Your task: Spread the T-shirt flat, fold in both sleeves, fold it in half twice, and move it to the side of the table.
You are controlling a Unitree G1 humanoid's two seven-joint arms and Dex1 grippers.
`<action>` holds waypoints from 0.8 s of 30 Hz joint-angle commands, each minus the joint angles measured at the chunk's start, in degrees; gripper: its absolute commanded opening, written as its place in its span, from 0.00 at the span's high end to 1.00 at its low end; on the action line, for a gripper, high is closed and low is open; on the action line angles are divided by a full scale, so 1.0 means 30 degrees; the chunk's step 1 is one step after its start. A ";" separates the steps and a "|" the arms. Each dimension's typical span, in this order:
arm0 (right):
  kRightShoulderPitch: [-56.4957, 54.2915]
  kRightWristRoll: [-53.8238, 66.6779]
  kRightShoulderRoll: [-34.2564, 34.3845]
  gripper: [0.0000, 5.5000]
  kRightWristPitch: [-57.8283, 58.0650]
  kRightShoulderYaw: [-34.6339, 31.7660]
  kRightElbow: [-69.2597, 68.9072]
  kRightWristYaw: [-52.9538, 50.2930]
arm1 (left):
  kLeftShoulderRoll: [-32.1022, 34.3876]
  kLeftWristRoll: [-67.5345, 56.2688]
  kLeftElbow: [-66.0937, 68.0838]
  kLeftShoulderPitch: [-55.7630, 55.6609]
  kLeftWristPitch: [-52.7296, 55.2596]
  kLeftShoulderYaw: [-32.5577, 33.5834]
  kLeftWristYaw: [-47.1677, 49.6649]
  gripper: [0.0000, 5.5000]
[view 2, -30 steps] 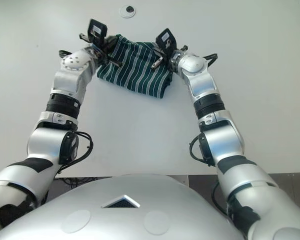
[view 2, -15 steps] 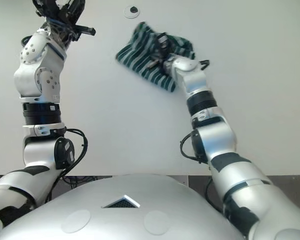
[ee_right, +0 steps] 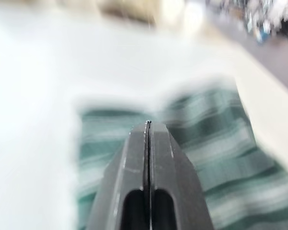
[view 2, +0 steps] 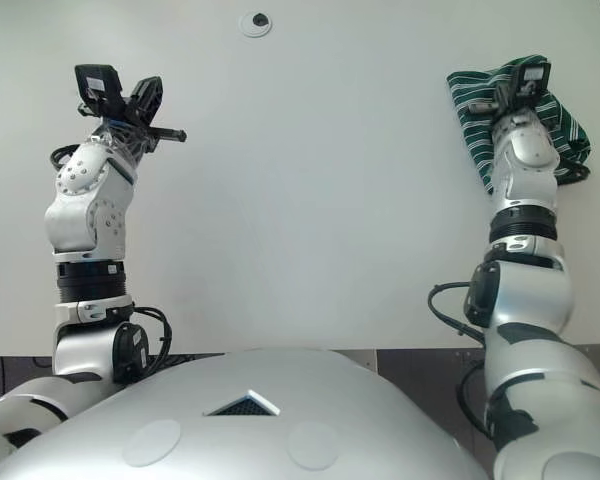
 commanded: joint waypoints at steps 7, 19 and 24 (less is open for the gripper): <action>0.4154 -0.0347 0.3875 1.00 0.1108 0.0870 -1.1490 -0.2684 | -0.1128 0.3057 -0.0138 0.1508 -0.2482 -0.1324 0.2782 1.00; 0.1789 -0.0978 0.4533 1.00 0.0688 0.1467 -0.9465 -0.2650 | -0.2630 0.3491 0.2412 0.0593 -0.4336 -0.1048 0.4657 1.00; 0.2390 -0.0917 0.4082 1.00 0.0581 0.1454 -0.9605 -0.2143 | -0.3384 0.3688 0.3217 0.0164 -0.5130 -0.0968 0.5767 1.00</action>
